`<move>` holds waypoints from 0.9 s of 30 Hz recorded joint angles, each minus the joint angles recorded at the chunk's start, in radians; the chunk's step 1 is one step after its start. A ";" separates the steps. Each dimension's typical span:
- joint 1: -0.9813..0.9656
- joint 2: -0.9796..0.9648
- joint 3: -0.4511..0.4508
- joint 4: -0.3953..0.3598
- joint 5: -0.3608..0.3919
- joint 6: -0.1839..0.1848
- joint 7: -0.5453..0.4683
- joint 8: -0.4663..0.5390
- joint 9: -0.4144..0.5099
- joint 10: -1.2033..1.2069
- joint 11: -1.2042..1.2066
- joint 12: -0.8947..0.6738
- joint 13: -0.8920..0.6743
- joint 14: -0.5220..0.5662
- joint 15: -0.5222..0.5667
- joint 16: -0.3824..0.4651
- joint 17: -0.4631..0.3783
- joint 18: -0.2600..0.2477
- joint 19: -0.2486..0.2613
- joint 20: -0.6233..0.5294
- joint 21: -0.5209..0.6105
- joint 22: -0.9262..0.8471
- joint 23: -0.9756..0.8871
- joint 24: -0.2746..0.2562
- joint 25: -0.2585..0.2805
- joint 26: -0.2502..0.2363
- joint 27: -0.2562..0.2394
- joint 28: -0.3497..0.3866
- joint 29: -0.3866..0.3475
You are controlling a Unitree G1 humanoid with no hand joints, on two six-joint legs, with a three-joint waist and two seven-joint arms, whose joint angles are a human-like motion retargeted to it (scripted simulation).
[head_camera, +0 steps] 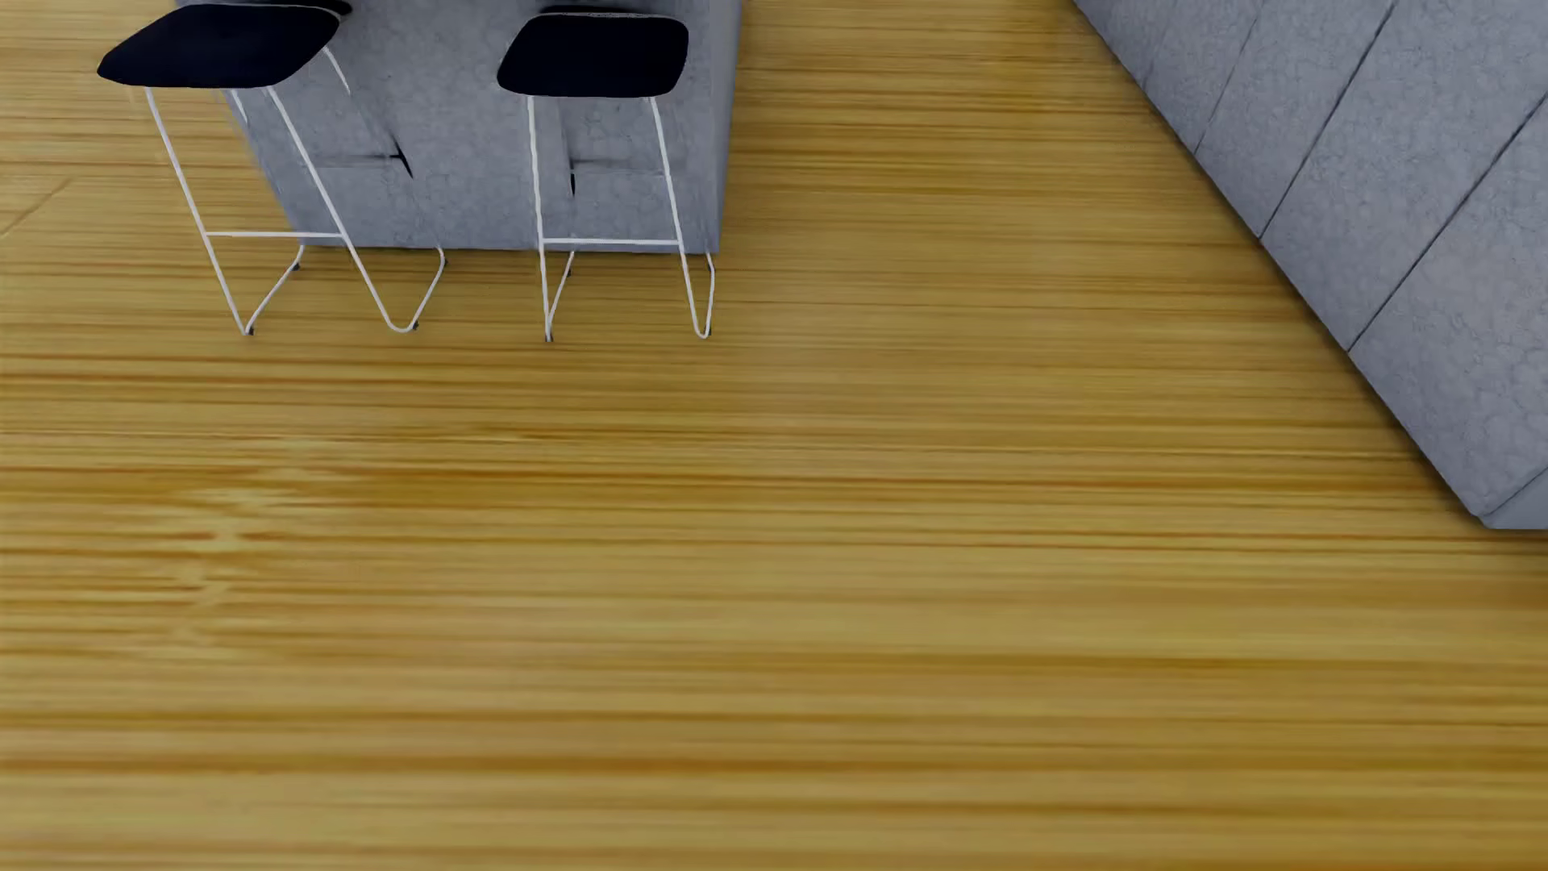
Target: Reach forward
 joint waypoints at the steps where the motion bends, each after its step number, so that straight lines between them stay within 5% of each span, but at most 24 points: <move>1: -0.005 0.001 0.000 -0.002 0.000 0.000 0.000 0.000 0.002 0.003 0.000 0.001 0.003 -0.009 0.000 -0.002 0.000 0.000 0.000 0.000 -0.009 0.000 -0.005 0.000 0.000 0.000 0.000 0.000 0.000; 5: -0.020 -0.006 -0.015 -0.007 0.000 0.003 0.000 0.000 0.013 0.010 0.006 -0.060 -0.004 -0.025 0.000 0.018 -0.006 0.000 0.000 0.000 0.013 0.007 -0.006 0.000 0.000 0.000 0.000 0.000 0.000; 6: -0.033 -0.014 -0.027 -0.006 0.001 0.009 0.000 0.000 0.011 0.013 0.006 -0.112 -0.007 -0.022 0.003 0.037 -0.010 0.000 0.000 0.208 0.008 0.028 -0.004 0.000 0.000 0.000 0.000 0.000 0.000; 7: -0.041 -0.018 -0.040 -0.004 0.003 0.016 0.000 0.000 0.012 0.015 0.001 -0.189 -0.011 -0.014 0.010 0.060 -0.017 0.000 0.000 -1.051 0.015 -0.209 -0.003 0.000 0.000 0.000 0.000 0.000 0.000; 9: -0.053 -0.019 -0.070 -0.011 -0.001 0.032 0.000 0.000 0.016 0.007 -0.017 -0.404 -0.023 0.017 0.030 0.137 -0.041 0.000 0.000 -0.962 0.071 -0.192 0.001 0.000 0.000 0.000 0.000 0.000 0.000; 17: -0.045 -0.043 -0.173 -0.006 -0.001 0.130 0.000 0.000 0.023 -0.020 -0.033 -1.217 -0.105 0.092 0.063 0.502 -0.153 0.000 0.000 -0.962 0.075 -0.009 -0.021 0.000 0.000 0.000 0.000 0.000 0.000; 20: -0.042 -0.044 -0.169 -0.008 -0.004 0.174 0.000 0.000 0.022 -0.180 -0.052 -1.451 -0.105 0.014 0.067 0.575 -0.192 0.000 0.000 -0.962 0.066 0.062 -0.013 0.000 0.000 0.000 0.000 0.000 0.000; 23: -0.044 -0.055 -0.166 -0.011 -0.007 0.202 0.000 0.000 0.021 -0.187 -0.044 -1.624 -0.104 0.036 0.052 0.621 -0.217 0.000 0.000 -0.962 0.075 0.146 -0.008 0.000 0.000 0.000 0.000 0.000 0.000; 27: -0.039 -0.058 -0.165 -0.011 -0.009 0.216 0.000 0.000 0.016 -0.196 -0.043 -1.535 -0.085 0.042 0.043 0.641 -0.226 0.000 0.000 -0.962 0.062 0.142 -0.006 0.000 0.000 0.000 0.000 0.000 0.000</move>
